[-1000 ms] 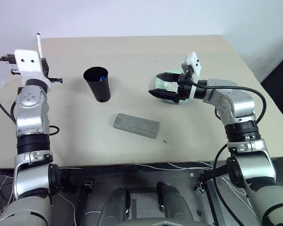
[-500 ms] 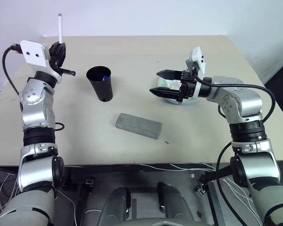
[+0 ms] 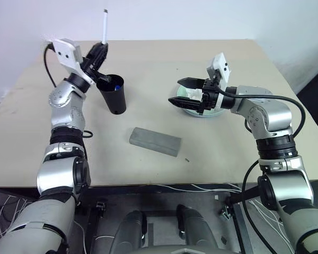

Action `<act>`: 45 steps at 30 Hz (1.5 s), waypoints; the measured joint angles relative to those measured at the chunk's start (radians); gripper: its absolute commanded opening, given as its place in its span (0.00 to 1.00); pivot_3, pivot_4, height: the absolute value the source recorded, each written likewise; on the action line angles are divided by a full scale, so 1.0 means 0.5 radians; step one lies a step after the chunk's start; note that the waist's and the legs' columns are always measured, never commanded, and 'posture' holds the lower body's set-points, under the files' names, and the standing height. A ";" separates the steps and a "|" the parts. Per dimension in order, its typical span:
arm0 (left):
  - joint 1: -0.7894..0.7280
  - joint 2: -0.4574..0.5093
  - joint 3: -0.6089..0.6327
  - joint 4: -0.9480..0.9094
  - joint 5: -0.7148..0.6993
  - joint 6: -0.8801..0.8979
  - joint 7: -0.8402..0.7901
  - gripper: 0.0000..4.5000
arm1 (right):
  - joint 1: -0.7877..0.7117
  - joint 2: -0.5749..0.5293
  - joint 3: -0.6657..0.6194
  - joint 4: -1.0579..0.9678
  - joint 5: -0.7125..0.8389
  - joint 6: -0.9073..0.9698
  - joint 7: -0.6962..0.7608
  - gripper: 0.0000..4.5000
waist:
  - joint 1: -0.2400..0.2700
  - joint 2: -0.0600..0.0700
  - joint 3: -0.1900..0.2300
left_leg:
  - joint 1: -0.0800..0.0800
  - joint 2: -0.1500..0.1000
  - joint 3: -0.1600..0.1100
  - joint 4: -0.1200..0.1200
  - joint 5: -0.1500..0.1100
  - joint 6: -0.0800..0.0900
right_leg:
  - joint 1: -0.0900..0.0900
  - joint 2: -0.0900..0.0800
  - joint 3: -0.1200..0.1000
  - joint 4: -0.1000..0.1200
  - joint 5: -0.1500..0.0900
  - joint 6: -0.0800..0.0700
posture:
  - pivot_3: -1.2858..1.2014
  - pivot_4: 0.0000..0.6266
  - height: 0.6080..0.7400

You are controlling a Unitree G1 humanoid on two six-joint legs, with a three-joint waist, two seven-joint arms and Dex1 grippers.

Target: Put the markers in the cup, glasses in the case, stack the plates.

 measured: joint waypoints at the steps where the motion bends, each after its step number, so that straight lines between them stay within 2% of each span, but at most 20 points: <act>1: -0.015 -0.006 0.000 0.063 0.001 -0.012 -0.015 0.04 | 0.000 -0.005 0.000 0.000 -0.003 0.000 0.000 1.00 | 0.000 0.000 0.000 | 0.000 0.000 0.000 0.000 0.000 0.000 | 0.000 0.000 0.000 0.000 0.000 0.000 | 0.52 0.24 0.95; 12: -0.059 0.005 0.000 0.316 0.045 -0.159 -0.024 0.04 | 0.001 -0.031 0.000 -0.018 -0.013 0.000 -0.015 1.00 | 0.002 0.000 0.000 | 0.000 0.000 -0.001 0.000 0.000 0.000 | 0.000 0.000 0.000 0.000 0.000 0.001 | 0.52 0.24 0.95; 32: -0.055 0.035 -0.005 0.338 0.114 -0.177 -0.011 0.04 | 0.002 -0.033 0.009 -0.013 -0.093 -0.072 -0.023 1.00 | 0.002 0.000 0.000 | 0.000 0.001 -0.001 0.000 0.000 0.000 | 0.000 0.000 0.000 0.001 0.001 0.001 | 0.52 0.24 0.95; 36: -0.053 0.035 -0.004 0.338 0.123 -0.177 -0.011 0.32 | 0.002 -0.032 0.009 -0.012 -0.095 -0.073 -0.023 1.00 | 0.002 0.000 0.000 | 0.000 0.001 -0.001 0.000 0.000 0.000 | 0.000 0.000 0.000 0.001 0.001 0.002 | 0.52 0.24 0.95; 43: -0.023 0.038 -0.005 0.338 0.138 -0.177 -0.017 0.87 | 0.002 -0.032 0.009 -0.011 -0.111 -0.074 -0.022 1.00 | 0.001 0.000 0.000 | 0.000 0.001 -0.001 0.000 0.000 0.000 | 0.000 0.000 0.000 0.001 0.001 0.002 | 0.52 0.24 0.95; 45: -0.010 0.046 -0.005 0.338 0.138 -0.177 -0.019 0.99 | 0.002 -0.032 0.009 -0.010 -0.113 -0.074 -0.022 1.00 | 0.001 0.000 0.000 | 0.000 0.001 -0.001 0.000 0.000 0.000 | 0.000 0.000 0.000 0.001 0.001 0.002 | 0.52 0.24 0.95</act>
